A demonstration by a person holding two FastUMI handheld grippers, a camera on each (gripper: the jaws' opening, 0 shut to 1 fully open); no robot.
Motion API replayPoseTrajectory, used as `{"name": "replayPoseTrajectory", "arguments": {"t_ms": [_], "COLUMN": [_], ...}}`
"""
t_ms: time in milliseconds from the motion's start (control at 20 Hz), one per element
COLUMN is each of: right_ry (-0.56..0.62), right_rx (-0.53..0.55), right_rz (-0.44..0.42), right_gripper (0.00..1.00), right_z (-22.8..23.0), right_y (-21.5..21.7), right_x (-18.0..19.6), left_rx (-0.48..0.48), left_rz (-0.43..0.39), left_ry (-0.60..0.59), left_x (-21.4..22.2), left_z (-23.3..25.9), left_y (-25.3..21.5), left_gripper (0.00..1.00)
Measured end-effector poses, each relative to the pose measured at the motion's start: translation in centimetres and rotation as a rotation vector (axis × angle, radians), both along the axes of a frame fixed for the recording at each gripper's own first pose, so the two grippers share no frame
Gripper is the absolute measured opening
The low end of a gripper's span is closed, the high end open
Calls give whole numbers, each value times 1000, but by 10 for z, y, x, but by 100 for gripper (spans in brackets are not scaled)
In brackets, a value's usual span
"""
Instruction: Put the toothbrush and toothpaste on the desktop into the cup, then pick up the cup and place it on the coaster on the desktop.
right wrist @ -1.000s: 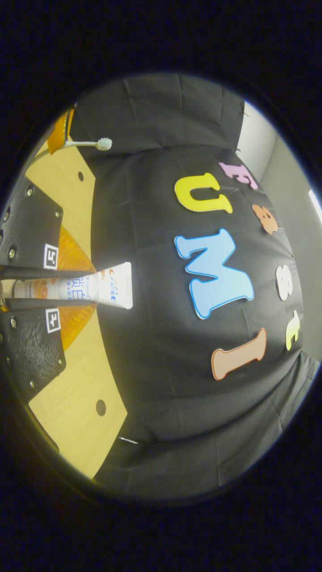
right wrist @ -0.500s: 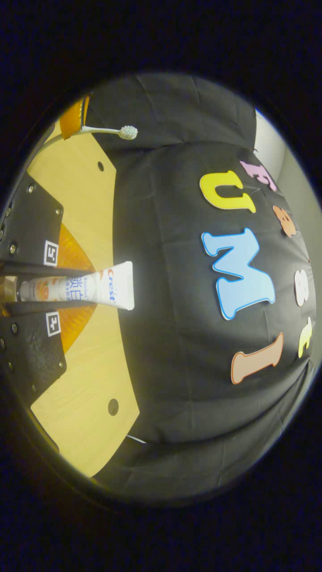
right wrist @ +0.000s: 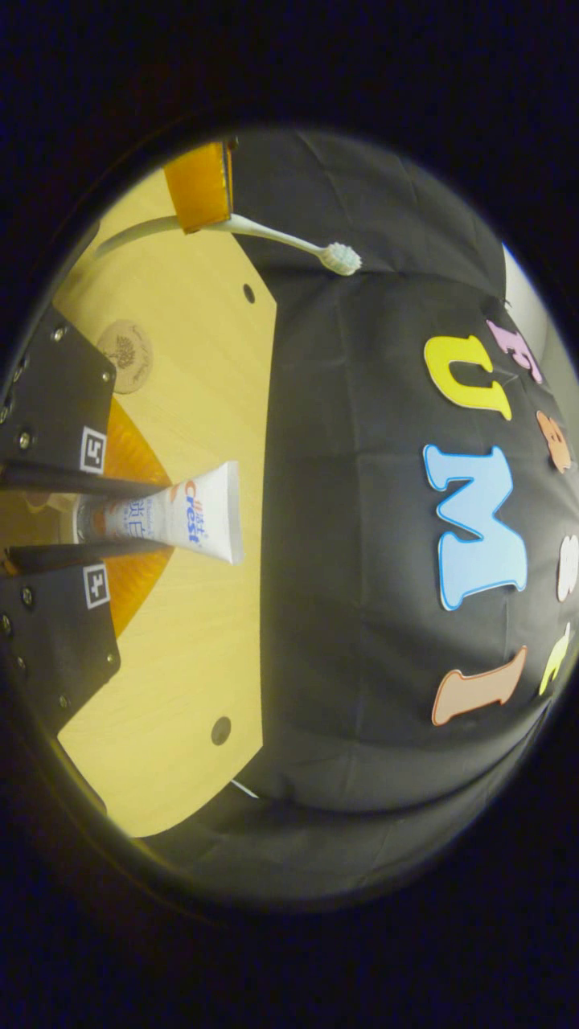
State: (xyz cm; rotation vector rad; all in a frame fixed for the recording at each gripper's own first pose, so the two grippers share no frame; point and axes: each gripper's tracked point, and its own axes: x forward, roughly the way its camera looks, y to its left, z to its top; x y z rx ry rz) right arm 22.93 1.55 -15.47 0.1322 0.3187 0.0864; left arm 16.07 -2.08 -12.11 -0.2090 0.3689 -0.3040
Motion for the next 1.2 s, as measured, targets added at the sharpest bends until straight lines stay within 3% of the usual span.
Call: {"name": "replayPoseTrajectory", "arguments": {"t_ms": [150,200,250,350,600,900,1200], "right_ry": [-3,-1,-4,-6,-51,-154,-123], "right_rx": [-3,-8,-14,-11,20,81,116], "right_rz": [6,1,0,11,21,-40,-98], "right_gripper": [30,41,40,57,79,80,80], "right_z": [2,3,6,8,35,88,90], "right_y": [0,-2,-3,-2,-7,-33,-66], "right_x": [-3,-4,-6,-7,-15,-33,-94], "left_rx": [-19,-31,-41,-64,-92,-171,-220], "left_rz": [-5,-8,-10,-19,-40,-88,-151], "left_ry": [-9,-12,-14,-21,-61,-177,-223], "left_x": [6,8,9,14,30,58,84], "left_z": [0,-1,-2,-4,-3,21,25], "left_y": [-5,-6,-7,-12,-25,-51,-92], "left_gripper": [7,7,7,7,8,7,7]}}
